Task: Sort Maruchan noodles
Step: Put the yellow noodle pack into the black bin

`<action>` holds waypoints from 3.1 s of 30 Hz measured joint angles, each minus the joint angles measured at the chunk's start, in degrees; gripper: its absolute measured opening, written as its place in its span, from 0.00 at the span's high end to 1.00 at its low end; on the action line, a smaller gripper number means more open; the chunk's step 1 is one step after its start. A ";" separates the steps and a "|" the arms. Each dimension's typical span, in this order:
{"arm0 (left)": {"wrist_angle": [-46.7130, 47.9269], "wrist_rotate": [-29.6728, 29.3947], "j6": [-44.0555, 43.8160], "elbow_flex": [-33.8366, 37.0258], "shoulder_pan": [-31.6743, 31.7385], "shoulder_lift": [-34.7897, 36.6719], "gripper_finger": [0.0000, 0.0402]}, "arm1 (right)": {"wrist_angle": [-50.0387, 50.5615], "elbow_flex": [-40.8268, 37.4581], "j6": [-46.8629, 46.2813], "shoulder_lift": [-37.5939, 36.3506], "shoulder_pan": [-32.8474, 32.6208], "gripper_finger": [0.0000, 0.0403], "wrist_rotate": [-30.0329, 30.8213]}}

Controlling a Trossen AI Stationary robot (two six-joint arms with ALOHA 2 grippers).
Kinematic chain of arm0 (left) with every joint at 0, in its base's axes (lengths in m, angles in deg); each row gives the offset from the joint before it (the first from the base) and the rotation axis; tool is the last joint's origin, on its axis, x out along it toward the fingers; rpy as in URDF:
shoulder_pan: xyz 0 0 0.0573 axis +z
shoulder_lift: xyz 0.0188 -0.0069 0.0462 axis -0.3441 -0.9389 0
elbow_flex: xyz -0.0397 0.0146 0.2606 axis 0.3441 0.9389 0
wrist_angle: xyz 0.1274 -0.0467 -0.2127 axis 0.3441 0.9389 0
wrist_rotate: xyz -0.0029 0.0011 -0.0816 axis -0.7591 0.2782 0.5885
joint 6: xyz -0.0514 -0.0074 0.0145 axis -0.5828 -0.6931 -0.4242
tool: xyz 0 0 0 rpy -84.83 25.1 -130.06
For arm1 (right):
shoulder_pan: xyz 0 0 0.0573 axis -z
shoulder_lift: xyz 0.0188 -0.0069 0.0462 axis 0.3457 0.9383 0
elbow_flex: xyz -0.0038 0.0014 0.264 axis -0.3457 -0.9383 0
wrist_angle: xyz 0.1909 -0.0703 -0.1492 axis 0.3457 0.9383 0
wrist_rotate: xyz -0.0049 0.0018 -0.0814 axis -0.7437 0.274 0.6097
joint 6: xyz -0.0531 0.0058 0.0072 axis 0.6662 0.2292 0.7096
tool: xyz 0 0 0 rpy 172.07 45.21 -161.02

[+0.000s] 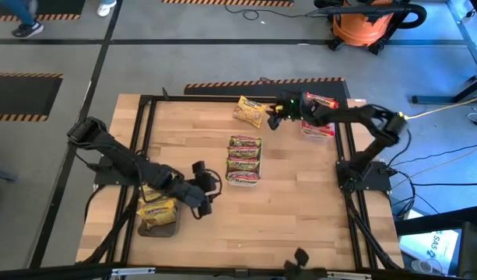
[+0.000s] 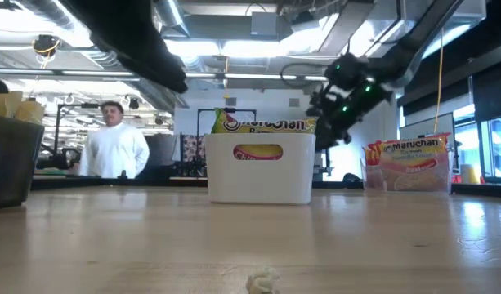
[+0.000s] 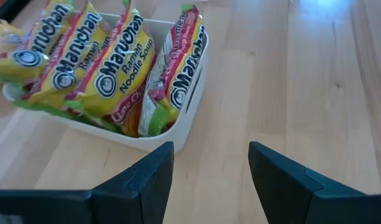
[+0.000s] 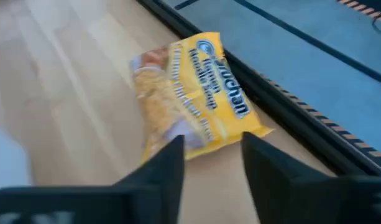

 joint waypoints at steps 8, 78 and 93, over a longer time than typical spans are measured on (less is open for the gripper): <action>-3.52 4.23 2.95 1.18 5.30 0.01 0.50 | 9.78 17.92 6.88 14.42 5.31 0.98 -7.70; -2.92 9.00 -17.69 1.20 -8.30 0.00 0.50 | 56.43 10.67 -16.11 1.16 -42.74 1.00 11.97; -28.27 2.68 -19.98 1.18 -13.14 -8.47 0.50 | 55.16 12.99 -33.10 -3.91 -64.00 1.00 18.20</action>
